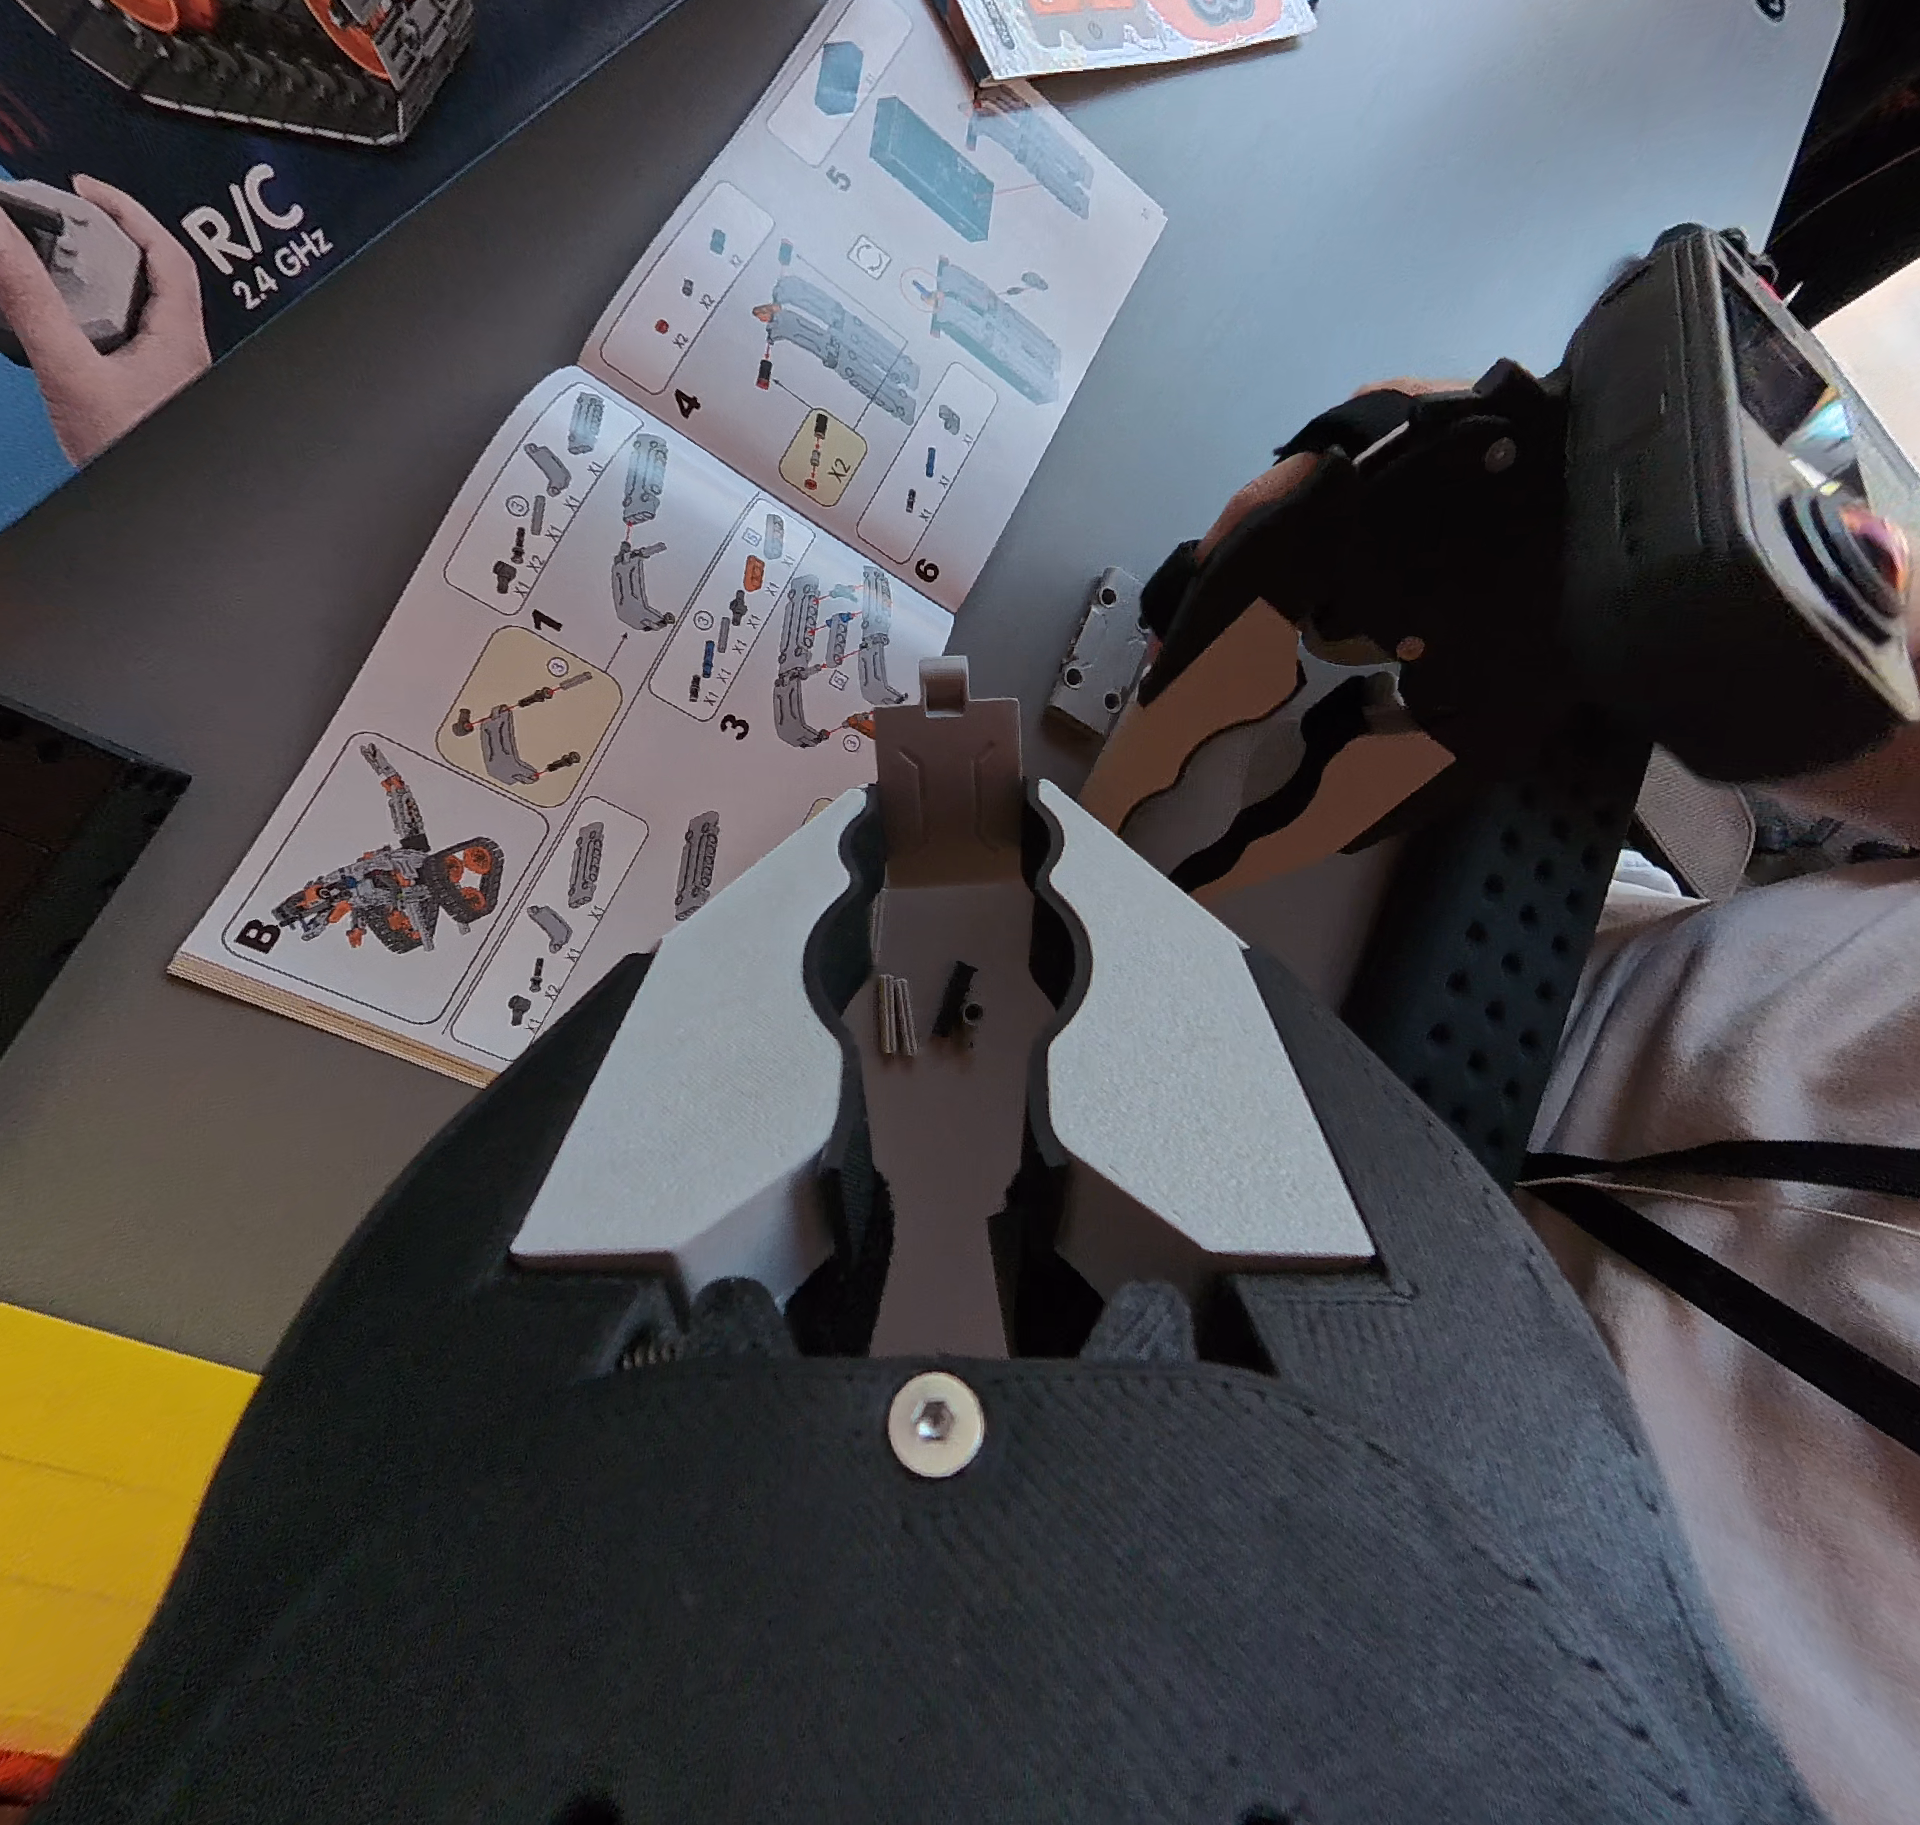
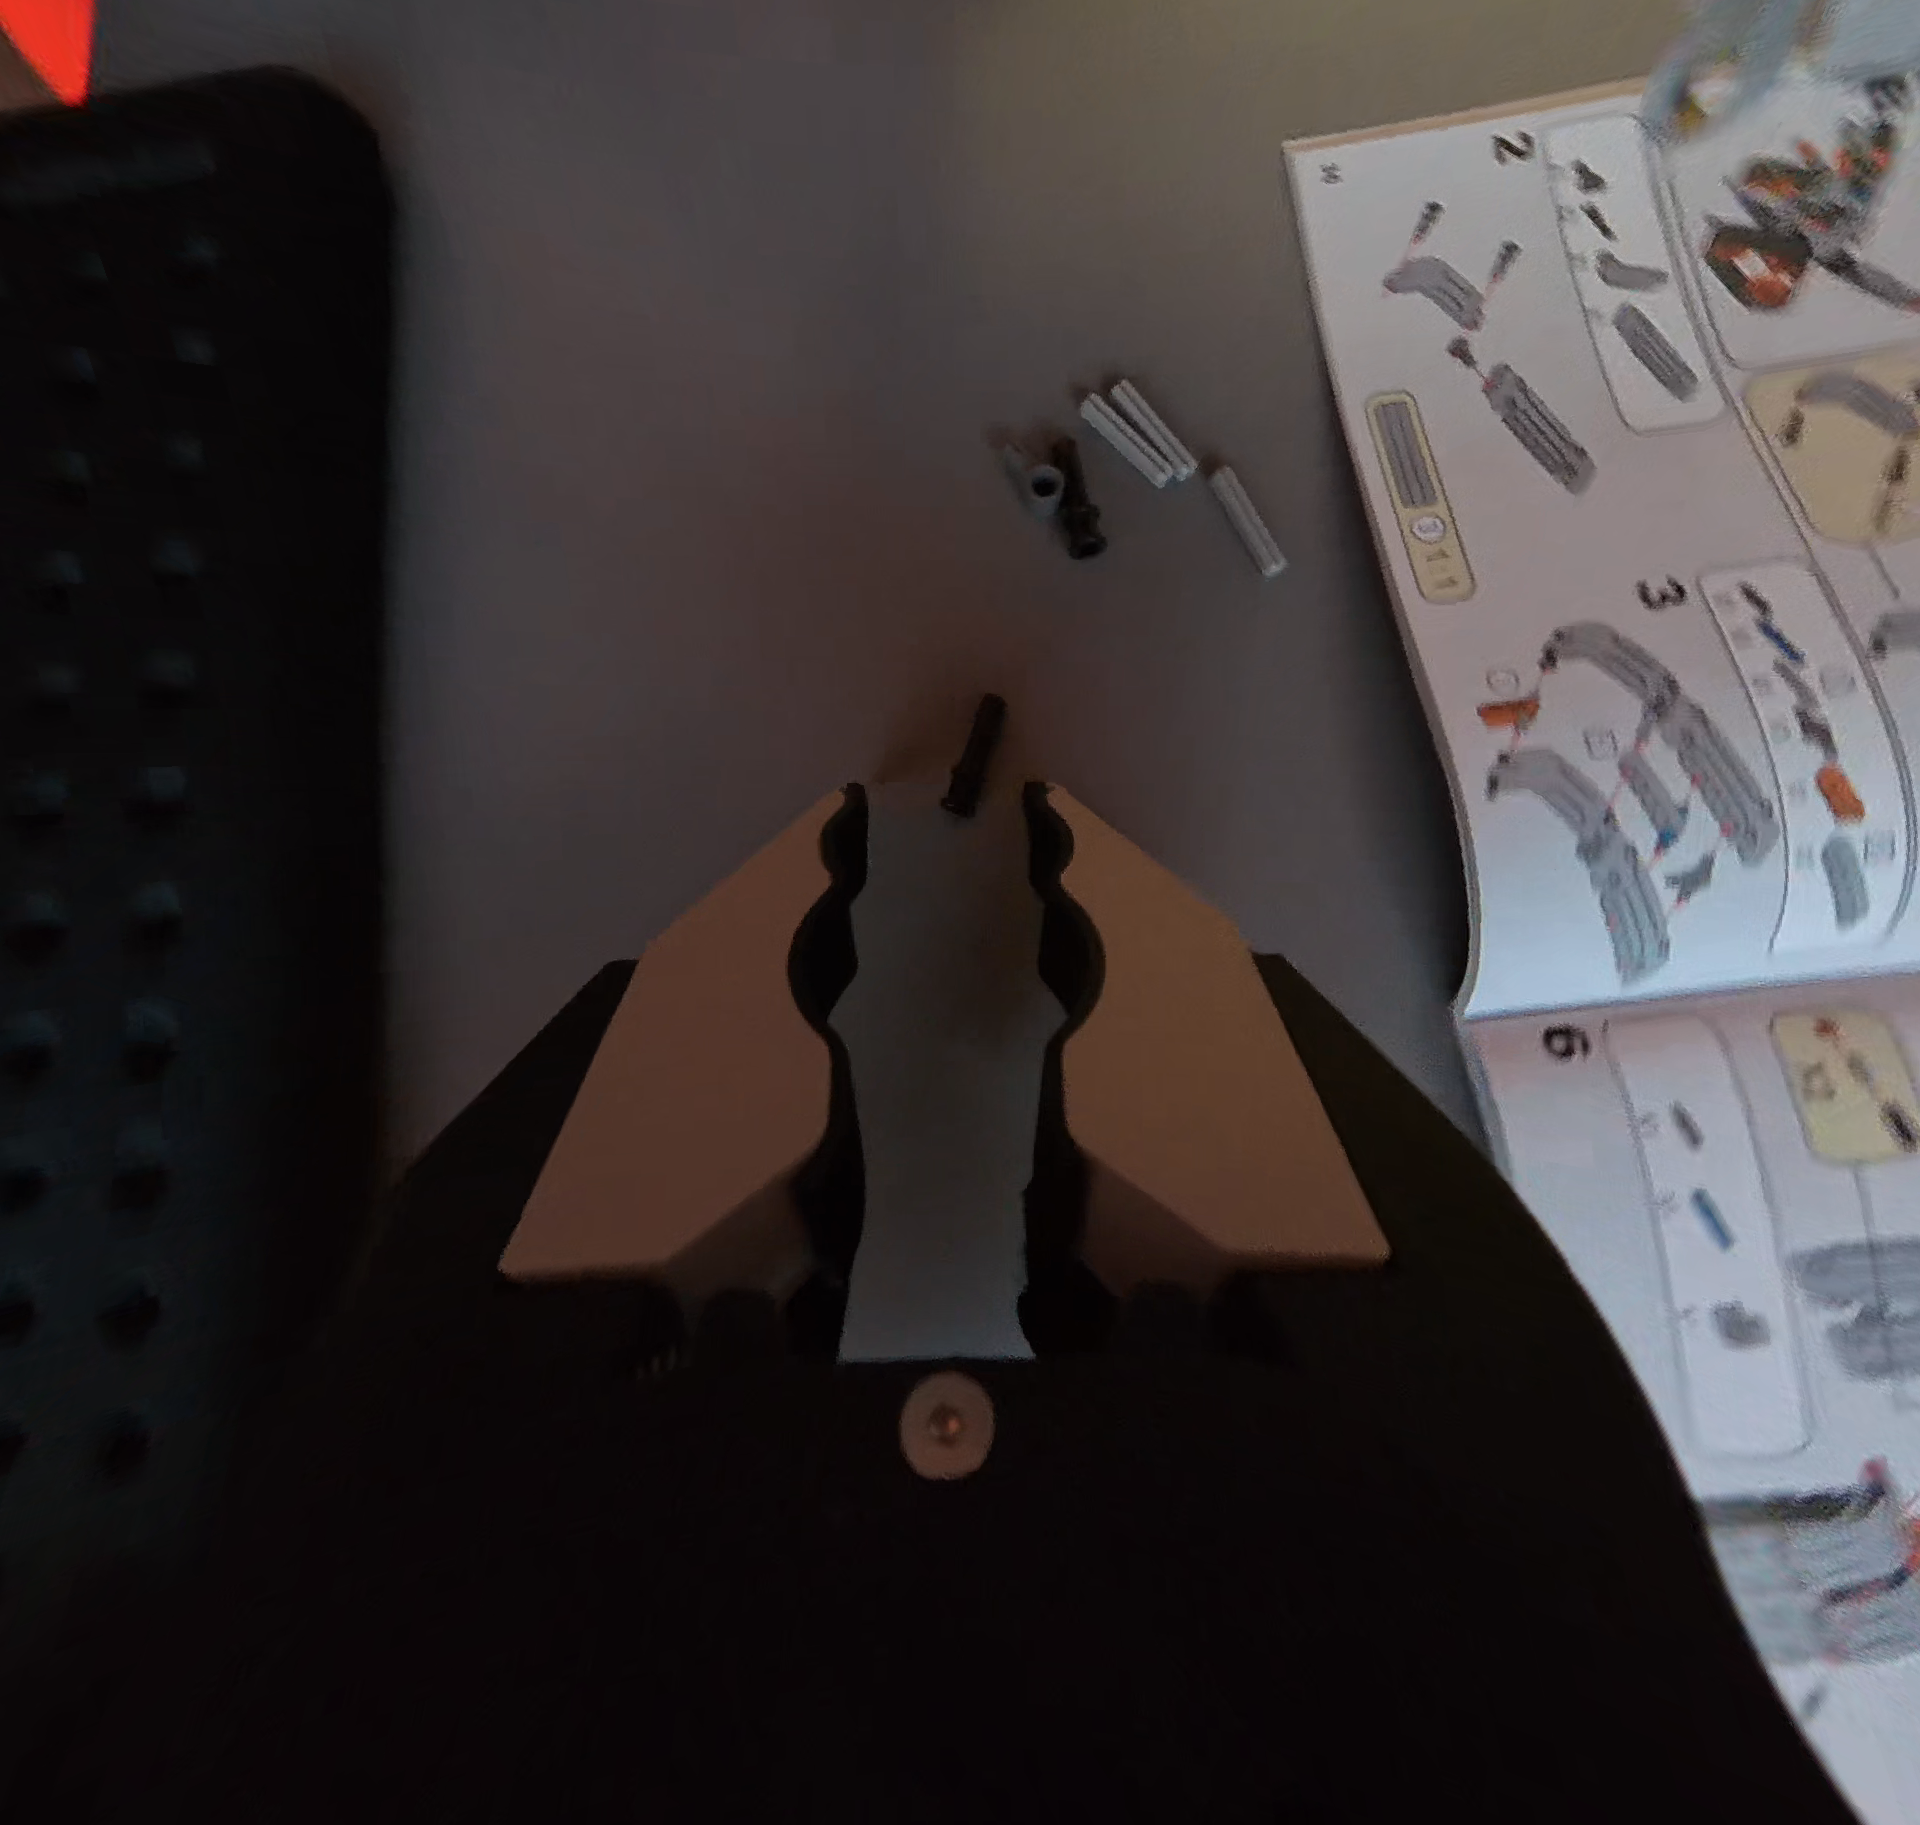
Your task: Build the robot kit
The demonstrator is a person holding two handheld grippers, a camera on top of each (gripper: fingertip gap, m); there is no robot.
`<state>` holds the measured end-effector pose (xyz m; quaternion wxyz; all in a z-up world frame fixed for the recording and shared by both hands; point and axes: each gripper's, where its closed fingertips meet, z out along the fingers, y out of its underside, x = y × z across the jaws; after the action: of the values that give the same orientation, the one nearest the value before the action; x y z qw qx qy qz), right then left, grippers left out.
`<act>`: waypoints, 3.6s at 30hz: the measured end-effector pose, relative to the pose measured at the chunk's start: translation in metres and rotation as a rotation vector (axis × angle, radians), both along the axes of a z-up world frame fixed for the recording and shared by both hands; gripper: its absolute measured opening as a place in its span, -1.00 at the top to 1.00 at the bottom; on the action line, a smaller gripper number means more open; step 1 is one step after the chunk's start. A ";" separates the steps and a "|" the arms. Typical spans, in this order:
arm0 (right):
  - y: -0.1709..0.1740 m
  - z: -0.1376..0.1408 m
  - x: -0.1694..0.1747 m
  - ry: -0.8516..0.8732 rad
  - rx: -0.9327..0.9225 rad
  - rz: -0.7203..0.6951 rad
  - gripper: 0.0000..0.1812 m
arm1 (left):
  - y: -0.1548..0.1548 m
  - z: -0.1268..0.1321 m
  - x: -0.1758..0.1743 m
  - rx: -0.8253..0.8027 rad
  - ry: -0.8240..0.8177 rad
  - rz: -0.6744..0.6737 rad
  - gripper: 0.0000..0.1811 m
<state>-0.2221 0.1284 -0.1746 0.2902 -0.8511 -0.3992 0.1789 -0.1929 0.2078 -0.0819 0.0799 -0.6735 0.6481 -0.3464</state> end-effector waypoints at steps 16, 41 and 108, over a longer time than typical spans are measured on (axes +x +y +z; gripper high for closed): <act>0.020 0.001 0.022 -0.069 0.229 -0.213 0.74 | -0.005 0.025 -0.008 0.036 -0.064 -0.015 0.73; 0.032 0.015 0.020 0.118 0.136 0.042 0.93 | -0.010 0.031 -0.006 0.016 -0.094 -0.041 0.73; 0.085 0.239 0.027 -0.286 0.834 -0.330 0.94 | 0.021 0.162 -0.001 -0.021 -0.875 0.232 0.73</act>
<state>-0.1947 0.2132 0.0644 0.5739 -0.7302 -0.3323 -0.1644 -0.1938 0.2287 0.0804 0.3779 -0.5327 0.4698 -0.5939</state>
